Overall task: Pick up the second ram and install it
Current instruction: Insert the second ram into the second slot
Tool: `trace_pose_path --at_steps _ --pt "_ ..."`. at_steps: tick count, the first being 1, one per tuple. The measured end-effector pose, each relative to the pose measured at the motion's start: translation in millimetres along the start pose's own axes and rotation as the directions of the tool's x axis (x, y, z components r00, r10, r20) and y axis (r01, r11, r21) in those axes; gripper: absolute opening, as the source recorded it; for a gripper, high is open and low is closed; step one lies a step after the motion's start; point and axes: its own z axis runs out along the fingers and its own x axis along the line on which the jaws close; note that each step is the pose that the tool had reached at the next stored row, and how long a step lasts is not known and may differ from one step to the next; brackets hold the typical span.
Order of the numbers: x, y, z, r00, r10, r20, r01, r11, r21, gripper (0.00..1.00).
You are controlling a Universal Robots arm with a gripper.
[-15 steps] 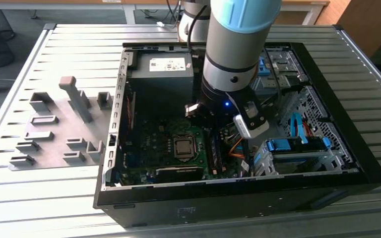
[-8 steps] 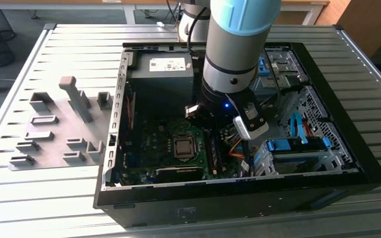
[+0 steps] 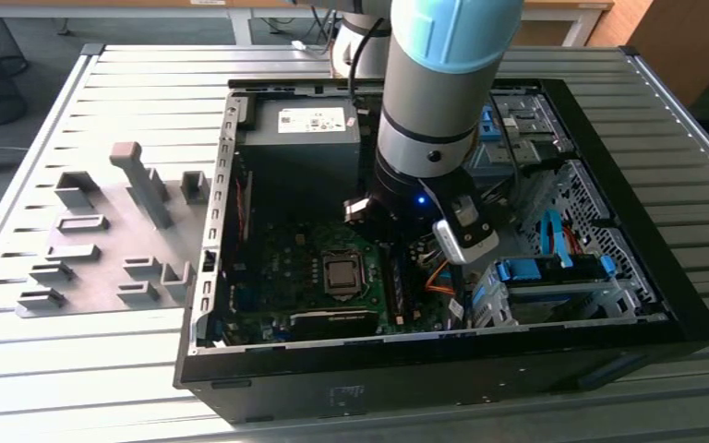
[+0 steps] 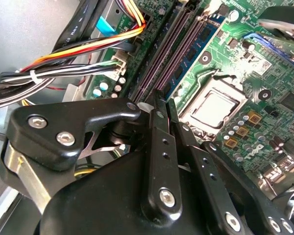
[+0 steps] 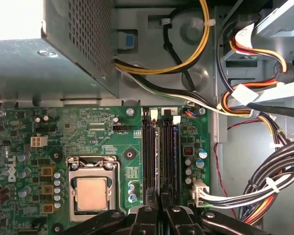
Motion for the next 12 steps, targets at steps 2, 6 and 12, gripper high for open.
trace_pose_path --at_steps 2,6,12 --pt "0.1 -0.1 0.7 1.0000 0.000 -0.0001 0.000 1.0000 0.0003 0.14" --pt "0.2 -0.1 1.2 1.0000 0.000 -0.0001 0.000 1.0000 0.0000 0.14" --pt "0.3 -0.1 3.1 1.0000 -0.006 -0.0002 0.006 1.0000 -0.0014 0.14"
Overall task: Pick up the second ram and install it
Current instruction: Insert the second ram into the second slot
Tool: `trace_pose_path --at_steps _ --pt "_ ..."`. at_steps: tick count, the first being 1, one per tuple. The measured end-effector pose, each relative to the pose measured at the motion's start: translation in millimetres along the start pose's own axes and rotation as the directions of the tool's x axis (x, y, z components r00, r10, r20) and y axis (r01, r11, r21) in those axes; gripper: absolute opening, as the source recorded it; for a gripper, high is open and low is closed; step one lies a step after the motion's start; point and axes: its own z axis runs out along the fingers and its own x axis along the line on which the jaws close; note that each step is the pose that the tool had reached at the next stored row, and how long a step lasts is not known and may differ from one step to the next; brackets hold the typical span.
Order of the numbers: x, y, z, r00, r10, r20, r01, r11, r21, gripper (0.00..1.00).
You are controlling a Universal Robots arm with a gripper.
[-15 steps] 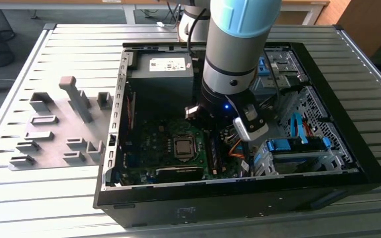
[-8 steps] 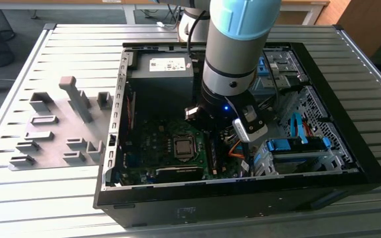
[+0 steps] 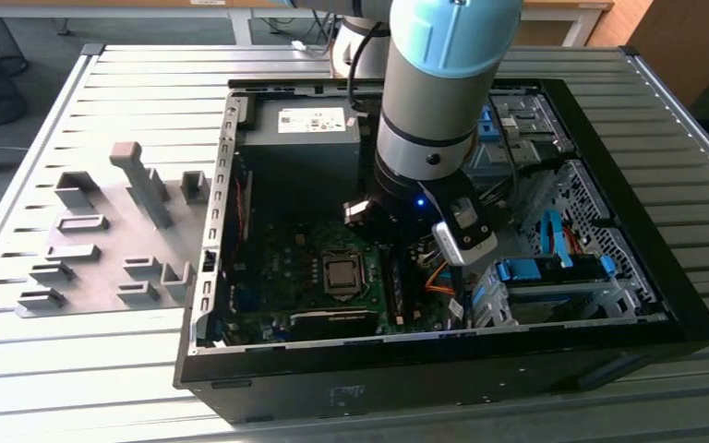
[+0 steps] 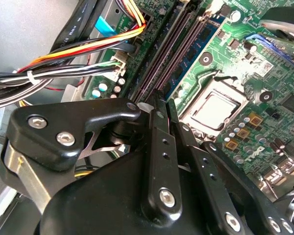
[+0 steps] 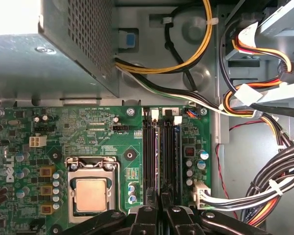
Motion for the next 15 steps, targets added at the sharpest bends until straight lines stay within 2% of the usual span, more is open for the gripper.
trace_pose_path --at_steps 15 --pt "0.1 1.5 4.0 1.0000 -0.001 -0.0001 0.001 1.0000 0.0001 0.14"
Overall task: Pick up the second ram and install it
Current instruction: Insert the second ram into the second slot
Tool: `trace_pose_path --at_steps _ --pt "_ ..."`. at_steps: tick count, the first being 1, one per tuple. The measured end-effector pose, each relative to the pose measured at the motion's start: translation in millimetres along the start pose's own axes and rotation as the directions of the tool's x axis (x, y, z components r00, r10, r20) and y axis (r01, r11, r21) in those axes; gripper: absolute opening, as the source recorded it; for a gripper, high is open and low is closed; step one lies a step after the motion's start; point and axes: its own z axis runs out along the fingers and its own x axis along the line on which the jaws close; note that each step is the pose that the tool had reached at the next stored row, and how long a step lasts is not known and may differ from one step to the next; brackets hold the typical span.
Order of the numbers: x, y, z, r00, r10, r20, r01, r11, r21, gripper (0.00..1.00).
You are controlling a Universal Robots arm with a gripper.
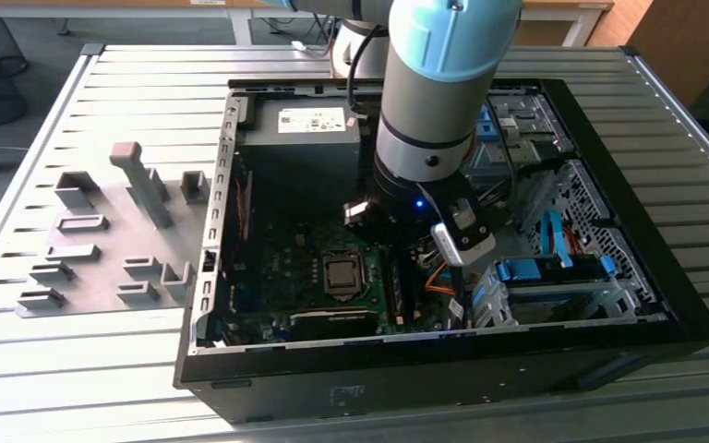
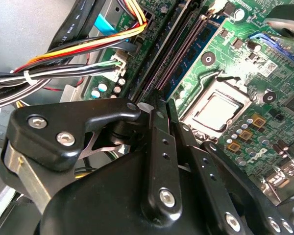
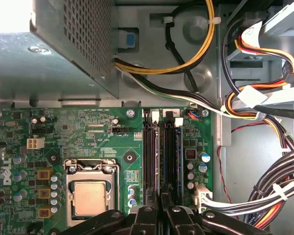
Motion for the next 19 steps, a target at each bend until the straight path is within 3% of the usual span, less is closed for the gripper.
trace_pose_path --at_steps 19 --pt "0.3 -0.1 3.2 1.0000 0.003 0.0000 -0.003 1.0000 0.0001 0.14"
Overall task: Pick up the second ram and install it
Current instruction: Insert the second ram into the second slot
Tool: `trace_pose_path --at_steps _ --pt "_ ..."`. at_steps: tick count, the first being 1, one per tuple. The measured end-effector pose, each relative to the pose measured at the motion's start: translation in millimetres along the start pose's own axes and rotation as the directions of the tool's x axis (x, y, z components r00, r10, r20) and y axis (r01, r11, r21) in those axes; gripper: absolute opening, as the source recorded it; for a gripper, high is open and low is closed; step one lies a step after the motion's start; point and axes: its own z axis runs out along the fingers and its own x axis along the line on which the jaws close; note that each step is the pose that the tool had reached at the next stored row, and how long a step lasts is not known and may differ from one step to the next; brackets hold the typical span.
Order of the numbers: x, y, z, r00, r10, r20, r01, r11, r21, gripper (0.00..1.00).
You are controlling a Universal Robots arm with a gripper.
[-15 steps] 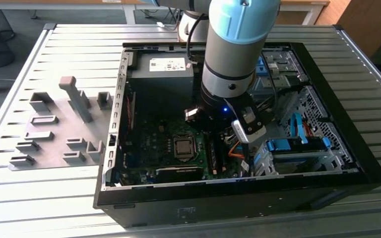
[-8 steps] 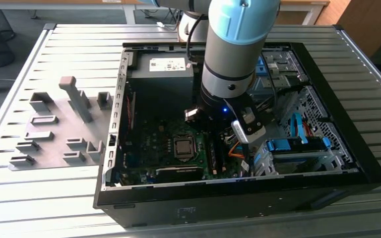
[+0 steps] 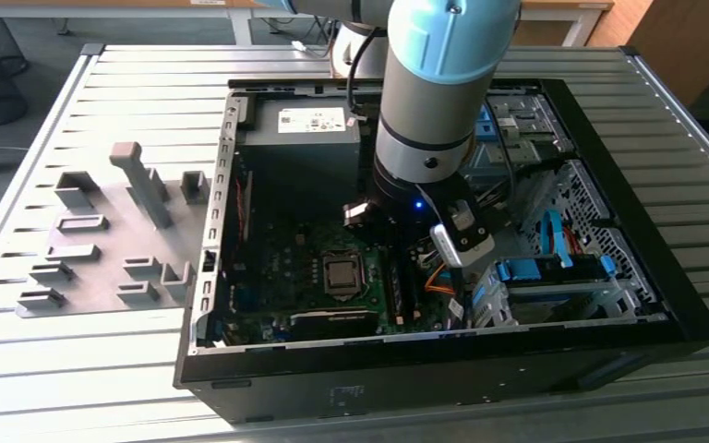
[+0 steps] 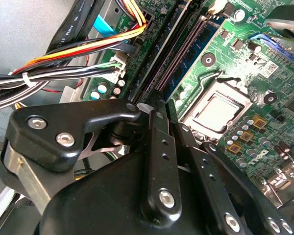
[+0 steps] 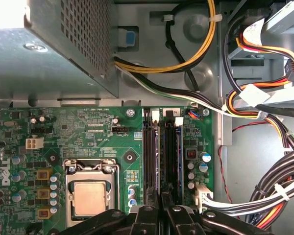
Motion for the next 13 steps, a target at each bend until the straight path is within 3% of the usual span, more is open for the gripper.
trace_pose_path --at_steps 13 --pt "0.0 0.1 -3.3 1.0000 0.000 0.0002 0.000 1.0000 -0.0006 0.14"
